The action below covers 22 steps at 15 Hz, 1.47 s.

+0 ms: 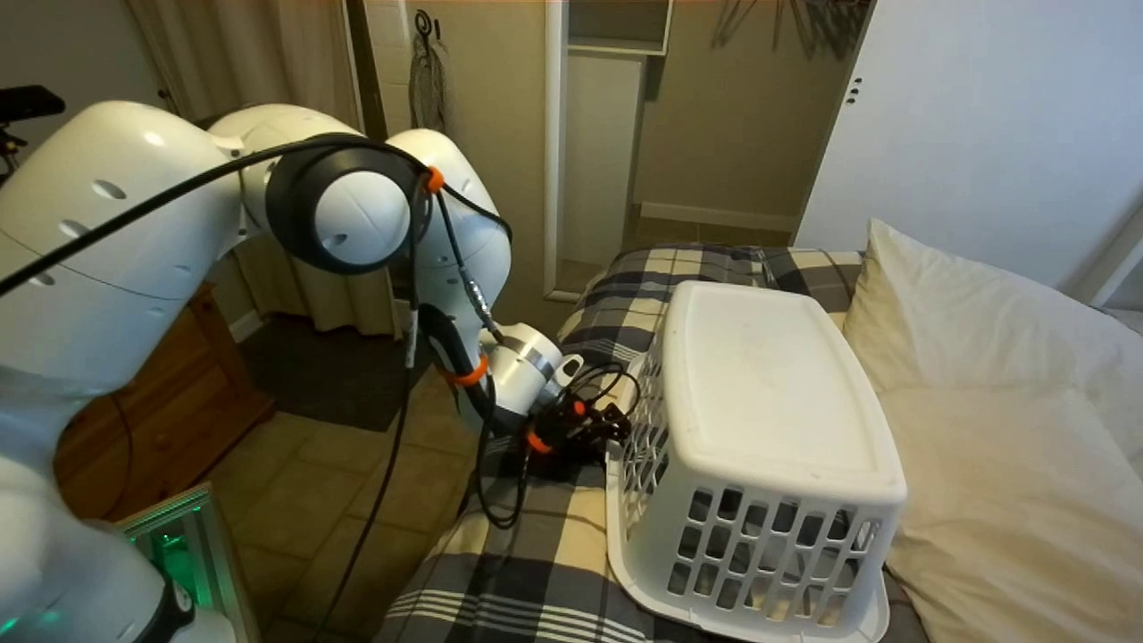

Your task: Put the washing basket upright

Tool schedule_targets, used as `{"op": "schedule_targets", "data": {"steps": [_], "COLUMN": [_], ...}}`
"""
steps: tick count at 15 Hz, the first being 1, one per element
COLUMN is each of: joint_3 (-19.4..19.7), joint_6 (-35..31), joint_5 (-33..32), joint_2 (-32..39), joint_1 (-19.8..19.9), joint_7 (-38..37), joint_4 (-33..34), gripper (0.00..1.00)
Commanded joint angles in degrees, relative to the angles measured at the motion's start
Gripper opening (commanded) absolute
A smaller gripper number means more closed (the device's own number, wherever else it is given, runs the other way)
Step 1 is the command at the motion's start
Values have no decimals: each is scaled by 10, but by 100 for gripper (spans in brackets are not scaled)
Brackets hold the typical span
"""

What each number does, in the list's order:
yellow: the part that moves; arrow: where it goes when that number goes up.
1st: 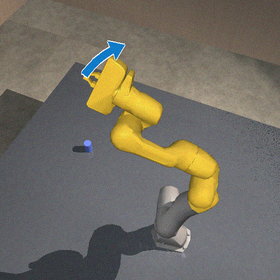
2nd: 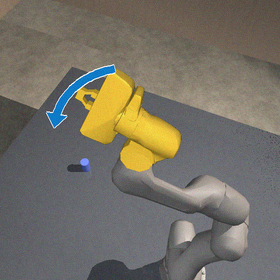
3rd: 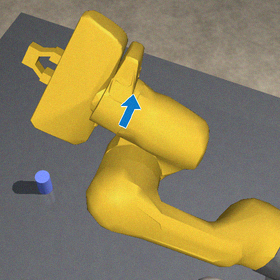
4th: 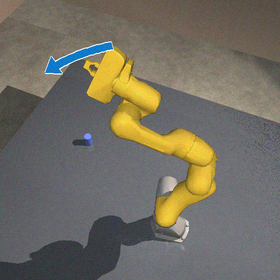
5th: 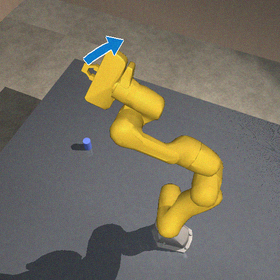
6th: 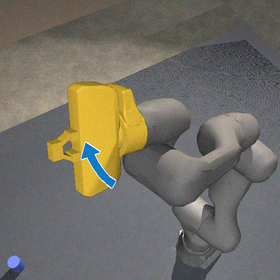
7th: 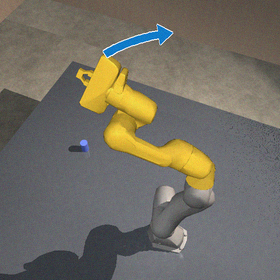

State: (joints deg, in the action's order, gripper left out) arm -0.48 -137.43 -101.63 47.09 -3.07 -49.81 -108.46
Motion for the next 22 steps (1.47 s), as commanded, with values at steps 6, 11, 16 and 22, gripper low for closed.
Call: {"op": "schedule_targets", "data": {"steps": [6, 11, 16, 22], "joint_3": [-34, -36, -42, -58], "joint_6": [-71, -150, -202, -254], "joint_5": [17, 116, 262, 477], "joint_2": [-127, -228, -331, -414], "joint_1": [49, 72, 100, 127], "joint_7": [12, 57, 128, 265], "joint_4": [-50, -90, -134, -174], "gripper": [27, 27, 27, 27]}}
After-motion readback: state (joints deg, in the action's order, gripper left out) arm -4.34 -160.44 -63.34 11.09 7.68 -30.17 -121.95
